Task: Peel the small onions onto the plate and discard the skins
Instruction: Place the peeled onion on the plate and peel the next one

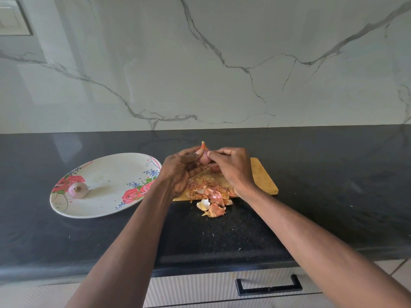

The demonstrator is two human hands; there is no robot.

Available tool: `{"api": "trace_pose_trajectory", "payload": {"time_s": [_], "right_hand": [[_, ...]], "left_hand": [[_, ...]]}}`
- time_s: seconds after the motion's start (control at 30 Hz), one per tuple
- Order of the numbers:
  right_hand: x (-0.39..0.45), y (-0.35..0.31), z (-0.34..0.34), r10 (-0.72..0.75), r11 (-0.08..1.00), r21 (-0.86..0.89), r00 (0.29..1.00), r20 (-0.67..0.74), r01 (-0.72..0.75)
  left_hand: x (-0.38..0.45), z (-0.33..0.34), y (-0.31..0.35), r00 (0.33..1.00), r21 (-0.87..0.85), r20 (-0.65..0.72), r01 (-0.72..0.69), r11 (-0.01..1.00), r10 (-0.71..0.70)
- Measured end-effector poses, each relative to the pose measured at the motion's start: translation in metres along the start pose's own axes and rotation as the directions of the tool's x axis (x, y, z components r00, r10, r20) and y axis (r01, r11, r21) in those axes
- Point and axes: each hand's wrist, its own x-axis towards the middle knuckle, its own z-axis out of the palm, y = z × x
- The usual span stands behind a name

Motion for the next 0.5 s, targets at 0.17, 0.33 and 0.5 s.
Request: {"api": "trace_pose_trajectory", "payload": {"time_s": [0.17,0.33,0.5], "right_hand": [[0.0023,0.0013,-0.0016,0.132,0.982,0.137,0.991,0.012,-0.133],[0.0022,0.003,-0.0014,0.168,0.967,0.192,0.986,0.002,-0.165],[0.0034,0.0042,-0.0027,0.171,0.972,0.169,0.985,-0.036,-0.163]], "left_hand": [[-0.0034,0.0024,-0.0009,1.0,0.026,0.018,-0.011,1.0,0.01],[-0.0009,-0.001,-0.0012,1.0,0.017,0.004,0.002,1.0,-0.002],[-0.0008,0.0002,-0.0014,1.0,0.019,0.007,0.008,1.0,-0.008]]}}
